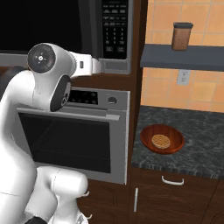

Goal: Open the microwave, place the bowl with waffle inside the microwave, then close the microwave door and turn it on.

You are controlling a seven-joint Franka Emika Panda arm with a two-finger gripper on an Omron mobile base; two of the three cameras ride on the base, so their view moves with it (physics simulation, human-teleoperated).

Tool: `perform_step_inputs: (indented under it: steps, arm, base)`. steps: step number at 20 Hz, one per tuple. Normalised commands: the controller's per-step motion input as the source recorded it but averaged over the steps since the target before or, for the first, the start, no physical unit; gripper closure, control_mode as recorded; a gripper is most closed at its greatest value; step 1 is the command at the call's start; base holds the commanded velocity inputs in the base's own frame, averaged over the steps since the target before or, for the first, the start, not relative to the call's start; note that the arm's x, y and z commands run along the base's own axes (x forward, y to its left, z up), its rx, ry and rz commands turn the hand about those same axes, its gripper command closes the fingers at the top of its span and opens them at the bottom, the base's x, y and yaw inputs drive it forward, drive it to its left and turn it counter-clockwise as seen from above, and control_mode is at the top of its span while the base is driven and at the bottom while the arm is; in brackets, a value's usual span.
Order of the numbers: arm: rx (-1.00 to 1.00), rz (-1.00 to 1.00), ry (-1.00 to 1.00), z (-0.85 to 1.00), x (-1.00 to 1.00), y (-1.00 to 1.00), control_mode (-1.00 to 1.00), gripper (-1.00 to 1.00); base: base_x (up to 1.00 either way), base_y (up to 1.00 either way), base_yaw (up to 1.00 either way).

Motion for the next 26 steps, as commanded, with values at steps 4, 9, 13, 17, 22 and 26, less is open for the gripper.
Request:
perform_step_inputs:
  steps: [4, 9, 13, 17, 22, 26]
  arm:
    - [0.05, 0.0, 0.09, 0.45, 0.24, -0.31, -1.0, -1.0]
    - [0.04, 0.0, 0.01, 0.08, 0.29, -0.23, -1.0, -1.0]
    - [0.02, 0.0, 0.03, 0.0, 0.58, 0.0, -1.0, -1.0]
    - [0.06, 0.0, 0.0, -0.05, 0.59, 0.0, -1.0, -1.0]
    - [0.02, 0.0, -0.01, -0.17, 0.6, -0.06, -1.0, -1.0]
    - [0.01, 0.0, -0.09, -0.24, 0.4, 0.0, -1.0, -1.0]
  base:
    - [0.0, 0.0, 0.0]
    - [0.0, 0.0, 0.0]
    - [0.0, 0.0, 0.0]
    - [0.0, 0.0, 0.0]
    - [0.0, 0.0, 0.0]
    - [0.0, 0.0, 0.0]
